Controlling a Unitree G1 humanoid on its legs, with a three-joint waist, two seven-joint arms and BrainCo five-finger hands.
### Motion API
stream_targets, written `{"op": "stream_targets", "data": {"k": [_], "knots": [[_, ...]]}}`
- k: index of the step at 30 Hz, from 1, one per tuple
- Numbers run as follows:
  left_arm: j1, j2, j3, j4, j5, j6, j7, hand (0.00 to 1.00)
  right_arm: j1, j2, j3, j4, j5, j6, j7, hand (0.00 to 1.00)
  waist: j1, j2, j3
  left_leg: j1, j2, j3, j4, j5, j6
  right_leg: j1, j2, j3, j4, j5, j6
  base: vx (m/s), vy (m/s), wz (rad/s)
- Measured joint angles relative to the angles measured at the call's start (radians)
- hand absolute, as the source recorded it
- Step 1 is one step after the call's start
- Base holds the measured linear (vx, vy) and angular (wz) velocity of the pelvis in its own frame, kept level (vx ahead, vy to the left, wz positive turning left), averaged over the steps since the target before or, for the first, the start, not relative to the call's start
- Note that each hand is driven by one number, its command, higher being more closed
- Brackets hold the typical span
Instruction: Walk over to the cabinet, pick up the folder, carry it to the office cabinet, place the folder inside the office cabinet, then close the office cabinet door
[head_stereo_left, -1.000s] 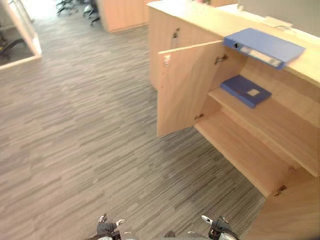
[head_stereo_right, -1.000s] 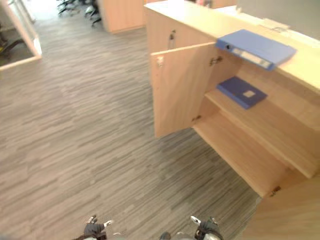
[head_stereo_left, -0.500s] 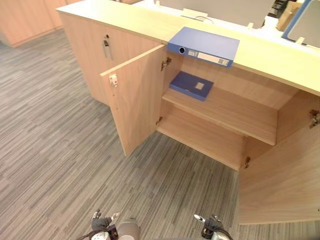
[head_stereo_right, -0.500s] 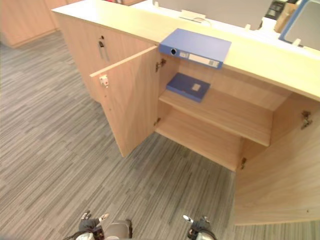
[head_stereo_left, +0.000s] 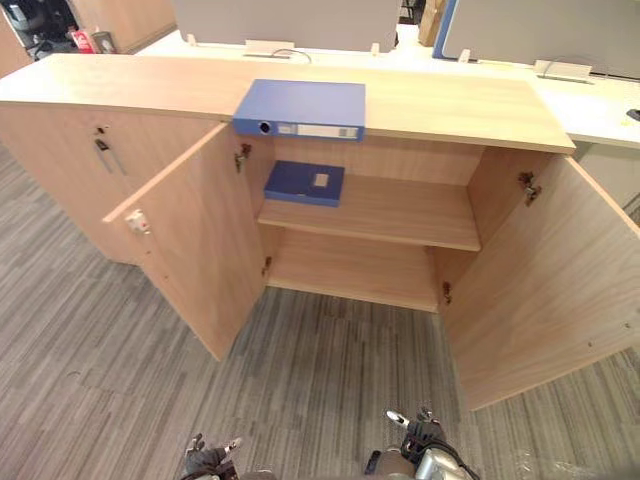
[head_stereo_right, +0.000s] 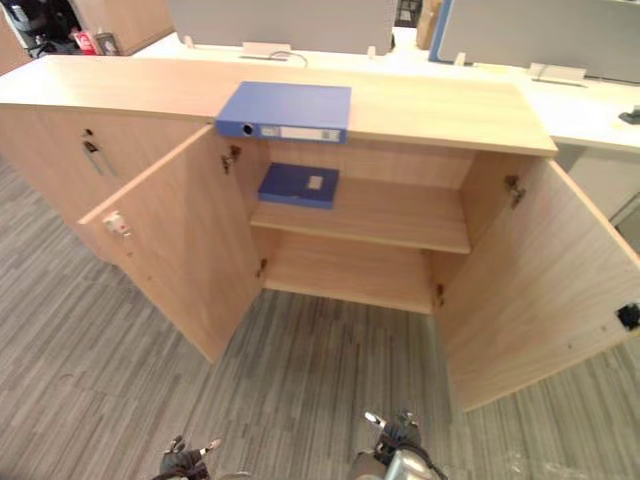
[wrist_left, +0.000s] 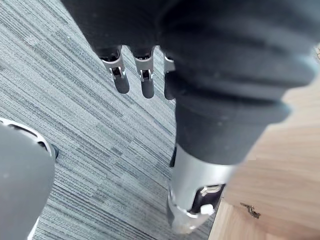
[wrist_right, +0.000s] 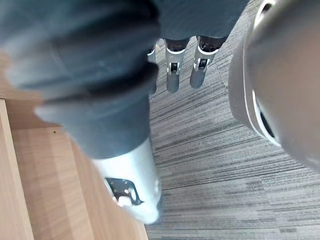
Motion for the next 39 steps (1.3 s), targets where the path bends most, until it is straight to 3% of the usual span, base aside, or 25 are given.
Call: {"op": "stream_targets", "data": {"k": [3,5,7,9,10,12,14,15,16,17,20,23,25,26,27,29,31,34,36,37,38,39], "knots": [[0.001,-0.028,0.02,0.003,-0.001,-0.002,0.0,0.0,0.001,-0.009,-0.039,0.006,0.001,0.0,-0.002,0.0,-0.002,0.028,-0.013,0.011,0.049,-0.055,0.021,-0.008,-0.011,0.04,0.059,-0.026,-0.016,-0.054,-0.017,0.27,-0.25,0.07],[0.001,-0.026,0.038,-0.001,-0.01,-0.003,0.0,0.0,0.002,-0.01,-0.037,0.013,0.002,0.0,-0.001,0.0,-0.003,0.027,-0.012,-0.045,0.094,-0.094,0.181,-0.018,-0.028,0.087,0.093,-0.047,-0.041,-0.076,-0.021,0.26,-0.216,0.14],[0.013,-0.029,0.073,-0.026,-0.036,-0.002,0.001,0.0,0.008,-0.011,-0.03,0.015,0.005,0.0,-0.002,0.0,0.002,0.031,-0.009,-0.187,0.161,-0.129,0.537,-0.002,-0.062,0.169,0.138,-0.067,-0.095,-0.089,-0.029,0.26,-0.131,0.07],[0.015,-0.029,0.086,-0.042,-0.057,-0.002,0.001,0.0,0.013,-0.012,-0.018,0.017,0.006,0.0,-0.003,0.0,0.017,0.025,-0.004,-0.281,0.178,-0.106,0.702,-0.006,-0.054,0.239,0.152,-0.068,-0.152,-0.089,-0.029,0.3,-0.022,-0.07],[0.014,-0.029,0.086,-0.047,-0.058,-0.002,0.001,0.0,0.014,-0.014,-0.012,0.021,0.006,0.0,-0.005,0.0,0.02,0.024,-0.004,-0.302,0.177,-0.097,0.709,-0.009,-0.048,0.254,0.152,-0.067,-0.166,-0.088,-0.027,0.32,0.048,-0.06],[0.012,-0.03,0.084,-0.06,-0.058,-0.003,0.0,0.0,0.008,-0.022,0.01,0.037,0.006,0.002,-0.007,0.0,0.026,0.021,-0.002,-0.359,0.167,-0.072,0.665,-0.025,-0.023,0.296,0.143,-0.065,-0.209,-0.079,-0.012,0.24,0.111,-0.08],[0.01,-0.029,0.084,-0.075,-0.057,-0.005,0.0,0.0,0.002,-0.017,0.011,0.048,0.006,0.003,-0.008,0.0,0.037,0.009,0.007,-0.386,0.141,-0.049,0.488,-0.031,-0.014,0.332,0.106,-0.056,-0.236,-0.074,-0.003,0.31,0.239,-0.19],[0.007,-0.03,0.085,-0.075,-0.058,-0.007,0.0,0.0,0.001,-0.017,0.011,0.052,0.006,0.004,-0.01,0.0,0.046,0.007,0.012,-0.385,0.124,-0.052,0.352,-0.008,-0.004,0.349,0.079,-0.045,-0.243,-0.073,0.003,0.33,0.319,-0.25],[0.007,-0.031,0.084,-0.073,-0.059,-0.007,0.0,0.0,0.001,-0.017,0.013,0.052,0.006,0.004,-0.011,0.0,0.049,0.011,0.009,-0.379,0.12,-0.06,0.264,0.056,-0.001,0.353,0.068,-0.036,-0.243,-0.071,0.014,0.41,0.405,-0.33],[0.003,-0.026,0.092,-0.07,-0.066,-0.007,0.001,0.0,-0.003,-0.002,0.024,0.053,0.009,0.004,-0.011,0.0,0.053,-0.011,0.011,-0.335,0.082,-0.025,0.225,0.124,0.004,0.367,0.035,-0.01,-0.26,-0.058,0.048,0.33,0.316,-0.28],[-0.004,-0.013,0.096,-0.066,-0.068,-0.01,0.001,0.0,-0.024,0.027,0.045,0.052,0.022,0.003,-0.006,0.0,0.055,-0.034,0.01,-0.324,0.044,-0.021,0.198,0.118,0.019,0.34,0.041,0.014,-0.336,0.042,0.03,0.25,0.233,-0.21],[-0.006,-0.007,0.097,-0.044,-0.066,-0.004,0.0,0.0,-0.025,0.028,0.036,0.037,0.036,0.001,-0.008,0.0,0.06,-0.037,0.007,-0.255,0.011,0.024,0.16,0.105,0.041,0.354,-0.007,0.047,-0.322,0.079,0.052,0.18,0.157,-0.39],[-0.007,-0.007,0.096,-0.027,-0.066,-0.003,0.0,0.0,-0.016,0.031,0.036,0.032,0.04,0.0,-0.008,0.0,0.065,-0.028,0.003,-0.18,-0.01,0.056,0.101,0.098,0.049,0.302,-0.048,0.109,-0.208,0.085,0.062,0.14,0.146,-0.79],[-0.006,-0.011,0.094,-0.019,-0.067,0.0,0.001,0.0,-0.007,0.031,0.036,0.03,0.04,0.001,-0.008,0.0,0.068,-0.02,-0.001,-0.153,-0.015,0.062,0.069,0.092,0.049,0.247,-0.065,0.142,-0.104,0.085,0.062,0.06,0.127,-0.68],[-0.007,-0.008,0.086,-0.014,-0.066,-0.001,0.0,0.0,0.01,0.03,0.037,0.005,0.039,0.002,-0.008,0.0,0.064,-0.029,0.0,-0.104,-0.041,0.084,0.012,0.088,0.053,0.141,-0.113,0.189,0.087,0.091,0.051,0.06,0.136,-0.56],[-0.008,0.003,0.077,-0.003,-0.066,0.001,0.001,0.0,0.017,0.028,0.037,-0.012,0.04,0.002,-0.008,0.0,0.052,-0.032,0.003,-0.069,-0.055,0.094,-0.01,0.084,0.057,0.085,-0.151,0.193,0.215,0.123,0.004,0.05,0.053,-0.26],[-0.006,0.005,0.071,0.004,-0.064,0.0,0.001,0.0,0.019,0.027,0.038,-0.016,0.04,0.002,-0.008,0.0,0.043,-0.033,-0.001,-0.024,-0.054,0.097,-0.037,0.08,0.061,0.061,-0.177,0.156,0.292,0.071,0.014,0.1,-0.016,-0.07],[-0.006,0.008,0.052,0.006,-0.057,-0.003,0.003,0.0,0.015,0.026,0.036,-0.014,0.039,0.001,-0.008,0.0,0.027,-0.028,-0.002,-0.002,-0.025,0.082,-0.061,0.09,0.043,0.046,-0.129,0.064,0.182,-0.04,0.037,0.12,-0.181,0.1],[-0.006,0.015,0.034,0.008,-0.052,-0.003,0.005,0.0,0.011,0.027,0.036,-0.012,0.039,-0.001,-0.008,0.0,0.022,-0.028,0.0,0.0,-0.002,0.062,-0.06,0.09,0.016,0.031,-0.066,0.056,0.034,-0.034,0.037,0.11,-0.286,0.23],[-0.009,0.02,0.026,0.026,-0.043,-0.002,0.005,0.0,0.01,0.02,0.034,-0.003,0.037,0.0,-0.008,0.0,0.016,-0.03,-0.002,0.001,-0.001,0.029,-0.057,0.089,-0.007,0.055,-0.035,0.053,-0.036,0.003,0.048,0.12,-0.282,0.37],[-0.008,0.012,0.025,0.031,-0.037,-0.002,0.005,0.0,0.014,0.01,0.033,0.003,0.038,0.0,-0.009,0.0,0.015,-0.021,-0.007,0.0,0.009,0.008,-0.068,0.093,-0.002,0.07,-0.02,0.045,-0.056,0.007,0.04,0.13,-0.242,0.32],[-0.006,-0.007,0.029,0.034,-0.027,-0.005,0.005,0.0,0.013,-0.007,0.032,0.014,0.038,0.0,-0.01,0.0,0.017,0.004,-0.02,0.003,0.026,-0.033,-0.092,0.097,0.0,0.079,0.007,0.027,-0.079,0.002,0.03,0.12,-0.172,0.13]]}}
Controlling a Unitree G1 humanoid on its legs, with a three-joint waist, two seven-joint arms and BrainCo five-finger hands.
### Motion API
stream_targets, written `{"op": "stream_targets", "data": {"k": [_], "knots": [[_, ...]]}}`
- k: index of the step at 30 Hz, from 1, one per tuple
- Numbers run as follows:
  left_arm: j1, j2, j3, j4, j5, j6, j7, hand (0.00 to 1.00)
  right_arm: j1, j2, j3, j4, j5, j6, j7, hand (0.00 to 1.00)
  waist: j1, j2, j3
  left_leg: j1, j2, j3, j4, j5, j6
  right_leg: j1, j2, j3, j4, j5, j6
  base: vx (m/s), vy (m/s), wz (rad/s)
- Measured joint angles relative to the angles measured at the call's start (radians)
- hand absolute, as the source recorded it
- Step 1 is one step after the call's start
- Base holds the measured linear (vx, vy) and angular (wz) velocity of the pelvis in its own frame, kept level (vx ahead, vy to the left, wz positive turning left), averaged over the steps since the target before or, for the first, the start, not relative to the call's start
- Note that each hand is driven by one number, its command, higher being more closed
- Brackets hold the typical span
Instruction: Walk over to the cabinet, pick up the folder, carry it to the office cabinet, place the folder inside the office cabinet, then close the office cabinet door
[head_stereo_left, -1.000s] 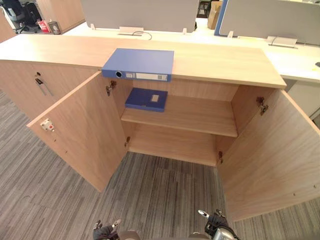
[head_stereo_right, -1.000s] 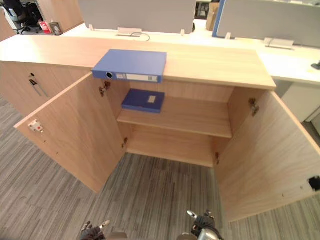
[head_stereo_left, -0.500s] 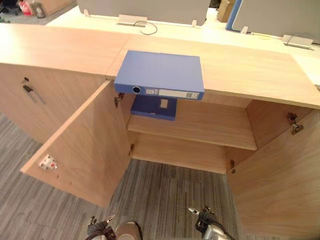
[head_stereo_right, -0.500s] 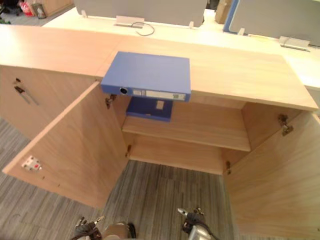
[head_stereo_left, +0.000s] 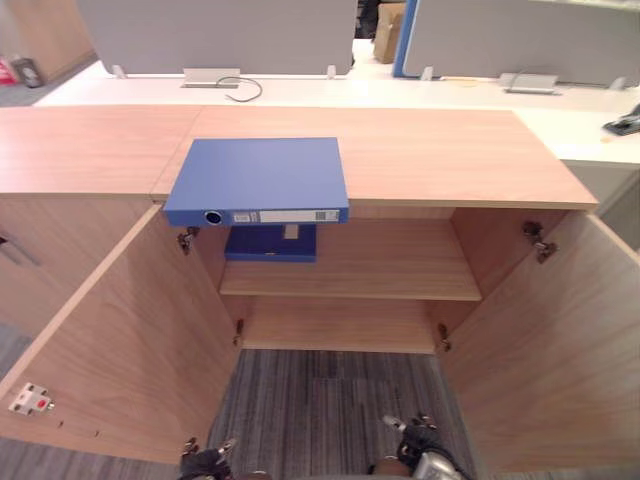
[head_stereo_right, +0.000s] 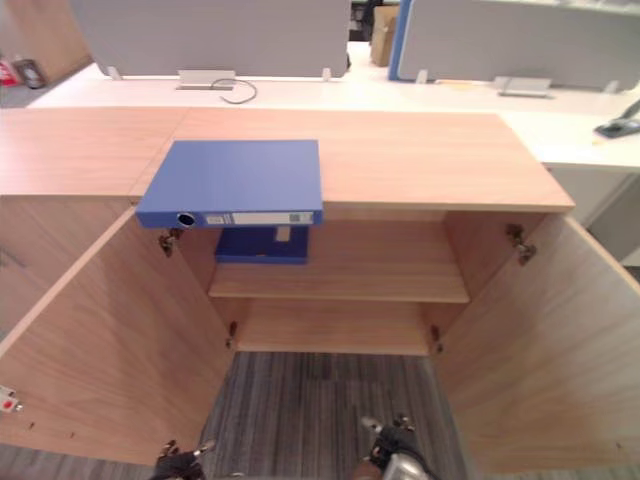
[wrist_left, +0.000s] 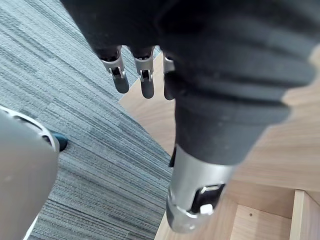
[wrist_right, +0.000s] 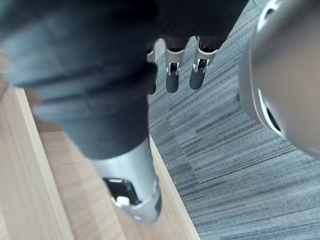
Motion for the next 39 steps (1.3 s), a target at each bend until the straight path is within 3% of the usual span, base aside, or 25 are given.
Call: {"op": "stream_targets", "data": {"k": [2,5,10,11,12,14,15,16,17,18,19,21,24,25,28,33,39], "knots": [[0.001,-0.012,0.009,0.005,0.005,0.0,0.0,0.0,-0.003,-0.008,0.0,0.001,0.0,0.0,0.0,0.0,-0.002,0.015,0.0,0.018,0.025,-0.018,-0.036,0.014,-0.013,0.02,0.031,-0.025,-0.022,-0.007,-0.012,0.13,-0.197,0.14],[0.002,-0.012,0.017,0.007,0.004,0.001,-0.003,0.0,-0.003,-0.012,0.001,0.019,0.001,0.0,0.0,0.0,-0.001,0.015,-0.001,0.033,0.056,-0.026,-0.05,0.016,-0.016,0.061,0.074,-0.044,-0.073,-0.009,-0.015,0.11,-0.112,0.1],[0.003,-0.01,0.017,0.002,0.003,0.002,-0.005,0.0,-0.003,-0.007,-0.037,0.02,0.003,0.0,-0.002,0.0,-0.002,0.012,0.0,0.025,0.061,-0.028,-0.015,0.003,-0.038,0.099,0.084,-0.064,-0.121,-0.002,-0.004,0.1,0.024,0.09],[0.007,-0.008,0.017,-0.012,0.001,0.002,-0.005,0.0,-0.004,-0.003,-0.038,0.021,0.003,0.0,-0.007,0.0,-0.001,0.012,0.001,0.003,0.069,-0.028,0.046,-0.014,-0.061,0.115,0.087,-0.068,-0.135,-0.001,-0.002,0.1,0.029,0.09],[0.009,0.003,0.01,-0.031,0.0,0.002,-0.005,0.0,-0.005,0.008,-0.038,0.021,0.003,0.0,-0.008,0.0,0.0,-0.007,0.009,-0.042,0.075,-0.028,0.149,-0.023,-0.07,0.132,0.086,-0.07,-0.148,0.003,0.0,0.09,0.015,0.07],[0.008,0.014,0.011,-0.056,-0.001,0.002,-0.006,0.0,-0.01,0.017,-0.034,0.021,0.003,0.0,-0.008,0.0,0.001,-0.022,0.022,-0.121,0.097,-0.03,0.328,-0.023,-0.069,0.161,0.093,-0.079,-0.178,0.009,0.002,0.09,-0.01,0.06],[0.01,0.01,0.01,-0.071,-0.012,0.002,-0.007,0.0,-0.012,0.015,-0.033,0.02,0.003,0.0,-0.009,0.0,0.0,-0.014,0.031,-0.171,0.127,-0.03,0.448,-0.019,-0.064,0.197,0.106,-0.092,-0.207,0.014,0.001,0.11,0.011,0.15],[0.01,0.015,0.008,-0.084,-0.059,0.002,-0.007,0.0,-0.011,0.016,-0.027,0.022,0.003,0.001,-0.01,0.0,0.008,-0.027,0.039,-0.224,0.153,-0.031,0.588,0.0,-0.046,0.243,0.11,-0.103,-0.241,0.016,0.002,0.12,0.027,0.16],[0.017,0.019,0.002,-0.092,-0.088,0.001,-0.007,0.0,-0.008,0.016,-0.027,0.022,0.003,0.002,-0.011,0.0,0.013,-0.03,0.039,-0.238,0.155,-0.025,0.611,-0.024,-0.047,0.259,0.108,-0.106,-0.248,0.017,0.0,0.12,0.063,0.09],[0.024,0.016,-0.014,-0.115,-0.15,-0.002,-0.008,0.0,-0.009,0.012,-0.029,0.022,0.003,0.002,-0.016,0.0,0.017,-0.027,0.039,-0.263,0.148,-0.01,0.581,-0.092,-0.049,0.268,0.097,-0.107,-0.249,0.017,0.001,0.13,0.119,0.0],[0.036,0.009,-0.026,-0.146,-0.205,-0.005,-0.009,0.0,-0.013,0.012,-0.031,0.023,0.003,0.002,-0.017,0.0,0.019,-0.023,0.041,-0.287,0.121,0.001,0.476,-0.093,-0.041,0.266,0.082,-0.108,-0.246,0.019,0.004,0.14,0.154,-0.01],[0.065,-0.007,-0.061,-0.192,-0.31,-0.013,-0.032,0.0,-0.015,0.004,-0.036,0.02,0.002,0.005,-0.015,0.0,0.026,-0.001,0.041,-0.264,0.087,0.012,0.295,-0.011,-0.007,0.263,0.079,-0.105,-0.249,0.024,0.022,0.18,0.22,0.07],[0.093,0.009,-0.098,-0.307,-0.456,-0.018,-0.075,0.0,-0.009,0.035,-0.034,0.019,0.001,0.006,-0.006,0.0,0.027,-0.037,0.037,-0.241,0.017,0.014,0.218,0.0,0.007,0.264,0.034,-0.094,-0.278,0.035,0.016,0.19,0.162,0.19],[0.106,0.011,-0.119,-0.35,-0.52,-0.018,-0.098,0.0,-0.009,0.035,-0.024,0.018,0.0,0.009,0.001,0.0,0.03,-0.037,0.037,-0.224,0.005,0.017,0.202,0.003,0.011,0.272,0.023,-0.09,-0.277,0.037,0.015,0.15,0.112,0.1],[0.139,0.016,-0.165,-0.458,-0.609,-0.019,-0.132,0.0,-0.005,0.035,-0.014,0.008,-0.004,0.014,0.016,0.0,0.031,-0.038,0.035,-0.173,-0.012,0.029,0.131,0.025,0.011,0.289,0.012,-0.09,-0.279,0.042,0.02,0.1,0.019,-0.02],[0.198,0.03,-0.325,-0.663,-0.675,-0.018,-0.185,0.0,0.031,0.029,0.054,-0.028,-0.064,0.023,0.033,0.0,0.025,-0.039,0.012,-0.081,-0.022,0.032,-0.085,0.141,-0.017,0.292,0.028,-0.09,-0.299,0.06,0.033,0.04,-0.112,0.01],[0.274,0.09,-0.468,-0.895,-0.806,0.012,-0.256,0.0,0.032,0.016,0.061,-0.028,-0.12,0.042,0.064,0.0,0.017,-0.036,0.004,-0.051,-0.013,0.033,-0.158,0.18,-0.027,0.295,0.051,-0.088,-0.311,0.061,0.032,0.0,-0.048,-0.01]]}}
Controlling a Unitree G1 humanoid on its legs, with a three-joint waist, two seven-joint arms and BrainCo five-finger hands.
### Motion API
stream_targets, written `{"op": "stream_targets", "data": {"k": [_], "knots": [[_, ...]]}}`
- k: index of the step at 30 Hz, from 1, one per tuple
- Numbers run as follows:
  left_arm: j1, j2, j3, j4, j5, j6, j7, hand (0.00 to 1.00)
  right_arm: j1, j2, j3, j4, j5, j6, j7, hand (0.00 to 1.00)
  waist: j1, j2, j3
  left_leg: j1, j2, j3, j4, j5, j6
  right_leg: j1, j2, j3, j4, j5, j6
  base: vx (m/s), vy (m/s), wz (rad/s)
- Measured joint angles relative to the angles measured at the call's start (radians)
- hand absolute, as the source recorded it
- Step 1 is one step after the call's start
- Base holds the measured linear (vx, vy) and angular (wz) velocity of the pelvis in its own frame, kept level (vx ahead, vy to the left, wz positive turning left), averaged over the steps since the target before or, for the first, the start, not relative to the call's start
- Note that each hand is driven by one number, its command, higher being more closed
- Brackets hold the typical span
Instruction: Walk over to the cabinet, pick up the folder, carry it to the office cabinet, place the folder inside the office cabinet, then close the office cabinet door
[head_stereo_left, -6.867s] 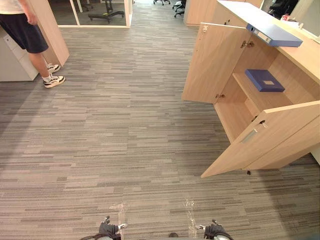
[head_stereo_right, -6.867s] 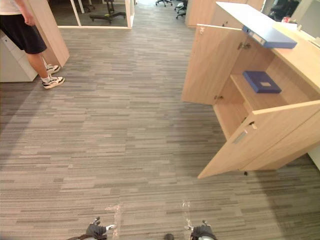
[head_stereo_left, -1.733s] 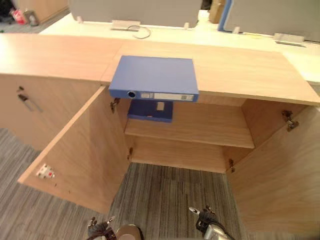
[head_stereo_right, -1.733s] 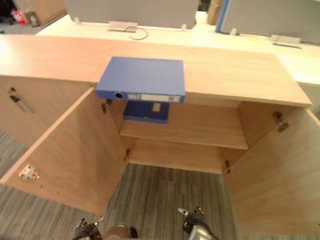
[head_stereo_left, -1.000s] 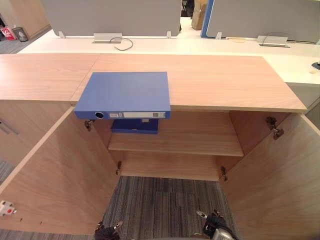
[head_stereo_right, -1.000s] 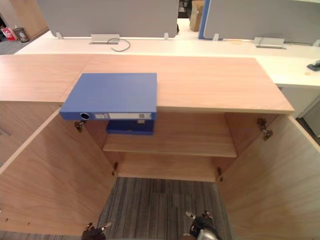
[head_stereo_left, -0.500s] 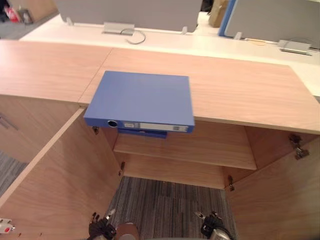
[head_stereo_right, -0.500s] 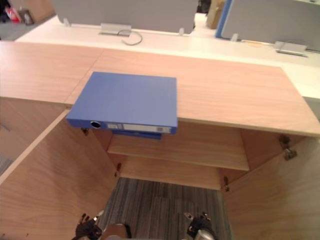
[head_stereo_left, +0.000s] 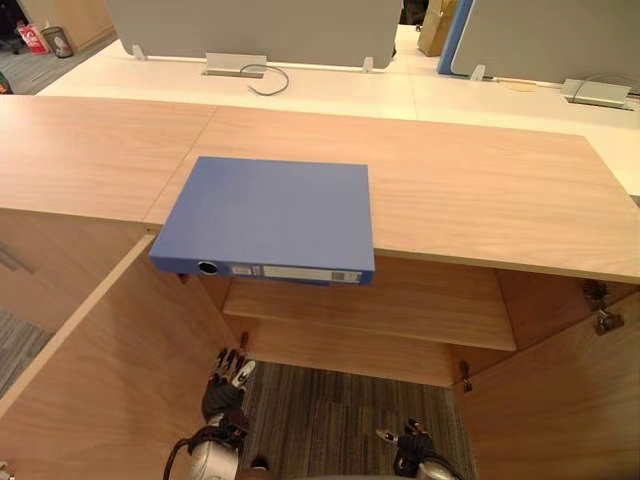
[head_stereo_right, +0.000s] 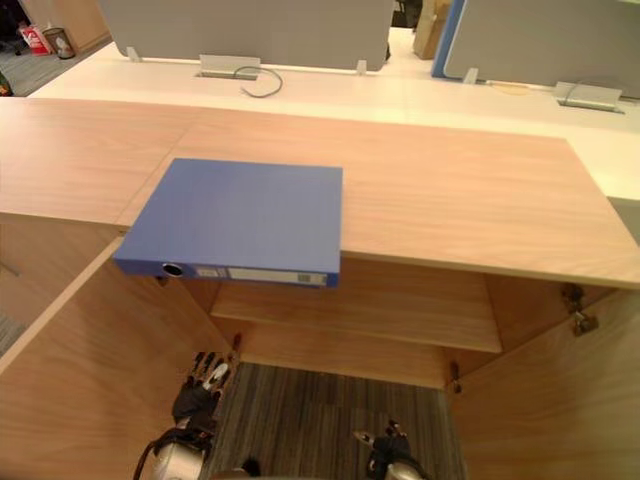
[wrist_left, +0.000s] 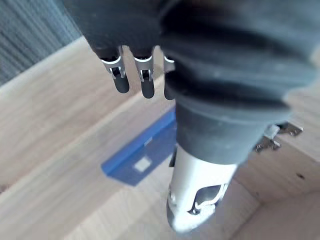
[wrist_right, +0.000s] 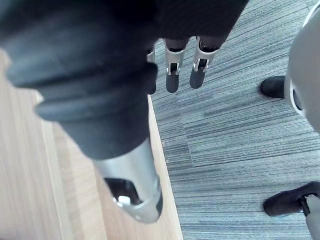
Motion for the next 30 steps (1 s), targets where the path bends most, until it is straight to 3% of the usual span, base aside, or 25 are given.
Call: {"op": "stream_targets", "data": {"k": [3,7,11,13,16,21,24,26,27,30], "knots": [[0.046,0.055,0.008,-0.101,-0.067,0.002,-0.029,0.0,0.002,-0.009,0.0,0.008,-0.001,0.003,0.018,0.0,0.007,0.007,-0.01,0.016,0.01,0.005,-0.011,0.002,-0.002,0.003,0.01,0.007,-0.001,0.012,-0.014,0.0,-0.02,-0.04],[0.094,0.083,0.028,-0.177,-0.047,0.002,-0.028,0.0,0.008,-0.012,0.001,0.009,-0.014,0.004,0.018,0.0,0.012,0.011,-0.027,0.018,0.013,0.005,-0.02,0.005,-0.003,0.002,0.013,0.019,-0.005,0.024,-0.019,0.0,0.0,0.0],[0.144,0.167,0.054,-0.276,0.027,0.003,-0.031,0.0,0.008,-0.019,0.034,0.01,-0.034,0.004,0.027,0.0,0.016,0.014,-0.032,0.026,0.013,0.009,-0.025,0.01,-0.002,0.008,0.021,0.024,-0.02,0.03,-0.021,-0.04,-0.007,-0.05],[0.158,0.223,0.071,-0.306,0.043,0.003,-0.051,0.0,0.008,-0.023,0.038,0.01,-0.034,0.004,0.033,0.0,0.016,0.019,-0.035,0.03,0.012,0.009,-0.04,0.02,-0.001,0.006,0.022,0.025,-0.021,0.031,-0.021,-0.07,-0.013,-0.01],[0.158,0.267,0.144,-0.317,0.008,0.002,-0.159,0.0,0.008,-0.041,0.032,0.028,-0.034,0.003,0.055,0.0,0.016,0.029,-0.042,0.033,0.001,0.007,-0.076,0.048,0.002,-0.001,0.024,0.026,-0.033,0.034,-0.023,-0.09,0.009,0.01],[0.153,0.243,0.197,-0.31,-0.06,0.001,-0.217,0.0,0.014,-0.058,0.017,0.051,-0.035,-0.001,0.07,0.0,0.017,0.036,-0.045,0.046,-0.014,0.0,-0.127,0.087,0.011,-0.002,0.02,0.027,-0.049,0.034,-0.023,-0.11,0.019,0.01],[0.108,0.151,0.273,-0.32,-0.135,0.0,-0.217,0.0,0.014,-0.058,-0.012,0.072,-0.035,-0.003,0.071,0.0,0.021,0.043,-0.05,0.042,-0.019,-0.004,-0.132,0.09,0.009,-0.002,0.019,0.03,-0.058,0.033,-0.022,-0.12,0.016,-0.02],[0.063,0.064,0.33,-0.403,-0.156,-0.034,-0.213,0.0,0.005,-0.059,-0.012,0.098,-0.036,-0.011,0.071,0.0,0.021,0.043,-0.051,0.032,-0.023,-0.017,-0.133,0.082,0.007,-0.01,0.02,0.063,-0.066,0.025,-0.025,-0.1,0.02,-0.04],[0.032,0.025,0.337,-0.503,-0.165,-0.083,-0.209,0.0,0.002,-0.063,-0.013,0.108,-0.04,-0.021,0.071,0.0,0.021,0.044,-0.051,0.021,-0.027,-0.027,-0.133,0.087,0.006,-0.026,0.02,0.084,-0.068,0.016,-0.022,-0.07,0.014,-0.1],[-0.008,0.019,0.321,-0.65,-0.108,-0.156,-0.179,0.0,0.0,-0.078,-0.011,0.133,-0.058,-0.026,0.071,0.0,0.014,0.048,-0.062,0.016,-0.023,-0.049,-0.132,0.105,0.001,-0.032,0.029,0.091,-0.066,0.02,-0.015,-0.04,-0.001,-0.05]]}}
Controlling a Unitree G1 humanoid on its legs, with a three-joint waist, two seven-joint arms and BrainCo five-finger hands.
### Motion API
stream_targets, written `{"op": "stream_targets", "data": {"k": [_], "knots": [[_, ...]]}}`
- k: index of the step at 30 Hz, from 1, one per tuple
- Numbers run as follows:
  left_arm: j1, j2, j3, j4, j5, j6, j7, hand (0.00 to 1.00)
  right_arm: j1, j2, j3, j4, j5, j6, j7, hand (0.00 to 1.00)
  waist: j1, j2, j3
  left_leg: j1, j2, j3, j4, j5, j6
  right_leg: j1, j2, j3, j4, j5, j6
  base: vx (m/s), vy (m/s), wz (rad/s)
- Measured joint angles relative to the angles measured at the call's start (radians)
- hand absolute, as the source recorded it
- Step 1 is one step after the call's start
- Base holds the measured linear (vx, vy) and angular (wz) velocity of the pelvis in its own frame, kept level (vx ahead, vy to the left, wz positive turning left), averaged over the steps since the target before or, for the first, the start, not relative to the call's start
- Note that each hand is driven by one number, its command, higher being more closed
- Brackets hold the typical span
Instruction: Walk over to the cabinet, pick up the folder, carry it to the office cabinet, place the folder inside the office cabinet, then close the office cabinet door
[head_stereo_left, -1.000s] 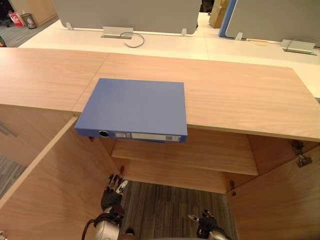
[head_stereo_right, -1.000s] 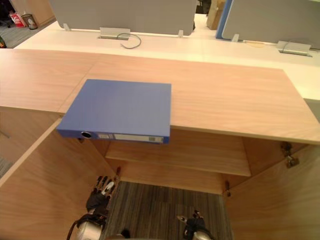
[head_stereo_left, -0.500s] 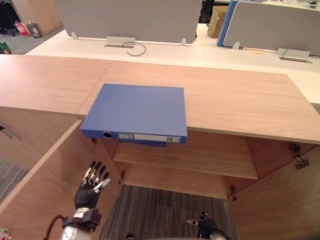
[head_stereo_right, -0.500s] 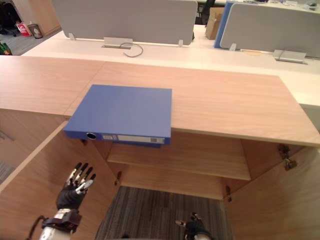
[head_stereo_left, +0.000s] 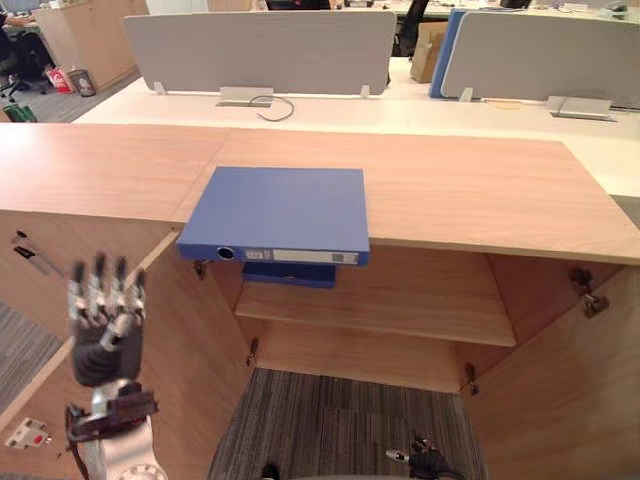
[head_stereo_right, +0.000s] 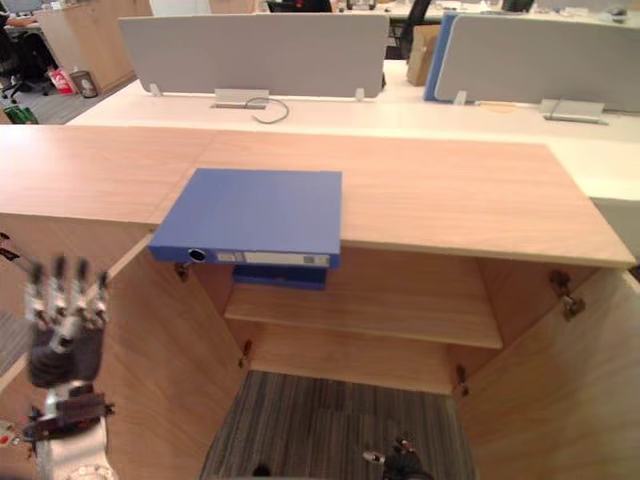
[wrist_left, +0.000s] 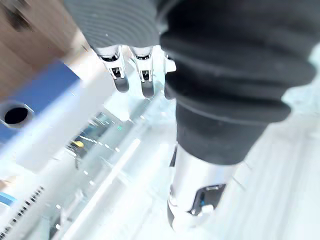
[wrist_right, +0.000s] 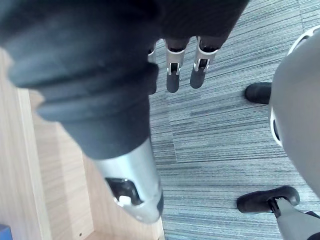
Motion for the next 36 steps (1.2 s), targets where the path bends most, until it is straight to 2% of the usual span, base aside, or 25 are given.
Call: {"op": "stream_targets", "data": {"k": [2,3,4,6,8,10,11,14,17,19,22,27,30,36], "knots": [[-0.037,0.004,-0.033,-0.068,0.141,-0.048,0.074,0.0,0.001,-0.007,-0.002,0.016,-0.016,0.002,-0.001,0.0,-0.001,0.003,-0.01,0.0,0.003,-0.004,0.0,0.004,0.003,0.0,0.004,0.001,-0.001,0.003,0.004,0.0,0.0,0.0],[-0.056,0.016,-0.042,-0.074,0.246,-0.053,0.126,0.0,-0.004,-0.01,-0.001,0.029,-0.017,0.004,-0.001,0.0,-0.001,0.004,-0.016,-0.002,0.004,-0.007,0.001,0.005,0.003,0.0,0.006,0.001,-0.001,0.003,0.004,0.0,0.0,0.0],[-0.063,0.025,-0.041,-0.074,0.308,-0.052,0.155,0.0,-0.006,-0.011,-0.001,0.036,-0.017,0.006,-0.001,0.0,-0.001,0.004,-0.018,-0.002,0.004,-0.009,0.003,0.006,0.003,0.0,0.007,0.001,-0.002,0.003,0.004,0.02,-0.003,0.05],[-0.083,0.055,-0.023,-0.074,0.532,-0.042,0.258,0.0,-0.015,-0.013,-0.002,0.05,-0.017,0.012,-0.004,0.0,0.0,0.003,-0.021,-0.004,0.005,-0.014,0.004,0.006,0.003,0.001,0.008,0.003,-0.002,0.003,0.004,0.02,0.007,0.05],[-0.099,0.062,-0.008,-0.074,0.632,-0.037,0.309,0.0,-0.016,-0.014,-0.002,0.051,-0.016,0.021,-0.004,0.0,0.0,0.003,-0.021,-0.004,0.004,-0.014,0.005,0.006,0.003,0.0,0.008,0.006,-0.002,0.003,0.004,0.0,0.0,0.0],[-0.128,0.061,0.0,-0.075,0.853,-0.014,0.41,0.0,-0.016,-0.015,-0.001,0.051,-0.016,0.029,-0.011,0.0,0.002,0.002,-0.021,-0.004,0.004,-0.014,0.005,0.006,0.003,-0.001,0.008,0.014,-0.002,0.003,0.004,0.0,0.0,0.0],[-0.134,0.061,-0.001,-0.075,0.918,-0.004,0.434,0.0,-0.016,-0.016,0.0,0.051,-0.016,0.029,-0.012,0.0,0.001,0.002,-0.022,-0.004,0.004,-0.014,0.005,0.006,0.004,-0.001,0.008,0.015,-0.002,0.003,0.004,0.0,0.0,0.0],[-0.157,0.062,-0.038,-0.075,1.249,0.042,0.542,0.0,-0.016,-0.016,0.002,0.051,-0.017,0.029,-0.032,0.0,-0.001,0.003,-0.022,-0.004,0.005,-0.014,0.005,0.009,0.003,-0.002,0.009,0.019,-0.002,0.003,0.004,0.0,0.0,0.0],[-0.173,0.089,-0.123,-0.076,1.443,0.047,0.608,0.0,-0.012,-0.018,0.003,0.052,-0.017,0.027,-0.049,0.0,-0.003,0.003,-0.022,-0.004,0.007,-0.009,0.005,0.009,0.003,-0.006,0.011,0.029,-0.002,0.003,0.004,-0.01,0.009,-0.04],[-0.187,0.154,-0.2,-0.073,1.543,0.047,0.635,0.0,-0.012,-0.02,0.01,0.053,-0.017,0.026,-0.055,0.0,-0.004,0.003,-0.023,-0.004,0.01,-0.003,0.005,0.01,0.003,-0.011,0.012,0.041,-0.001,0.003,0.004,-0.01,0.013,-0.11],[-0.233,0.25,-0.268,-0.008,1.643,0.042,0.64,0.0,-0.012,-0.021,0.01,0.056,-0.017,0.025,-0.056,0.0,-0.007,0.005,-0.03,-0.004,0.01,-0.003,0.005,0.01,0.003,-0.016,0.013,0.047,0.0,0.003,0.004,0.0,0.008,-0.07],[-0.288,0.364,-0.282,0.158,1.783,0.048,0.643,0.0,-0.019,-0.021,0.011,0.052,-0.018,0.024,-0.057,0.0,-0.012,0.004,-0.032,-0.003,0.011,-0.004,0.004,0.01,0.003,-0.022,0.013,0.054,0.003,0.003,0.002,0.0,0.008,-0.04],[-0.29,0.419,-0.29,0.218,1.827,0.051,0.643,0.0,-0.021,-0.021,0.011,0.051,-0.018,0.024,-0.059,0.0,-0.015,0.0,-0.029,-0.003,0.011,-0.004,0.004,0.01,0.003,-0.022,0.013,0.053,-0.001,0.003,0.001,0.0,0.0,0.0],[-0.326,0.459,-0.332,0.3,1.867,0.056,0.642,0.0,-0.021,-0.025,0.01,0.051,-0.019,0.025,-0.066,0.0,-0.016,-0.004,-0.028,-0.003,0.01,-0.008,0.004,0.009,0.003,-0.022,0.013,0.052,-0.007,0.003,0.0,0.0,0.0,0.0]]}}
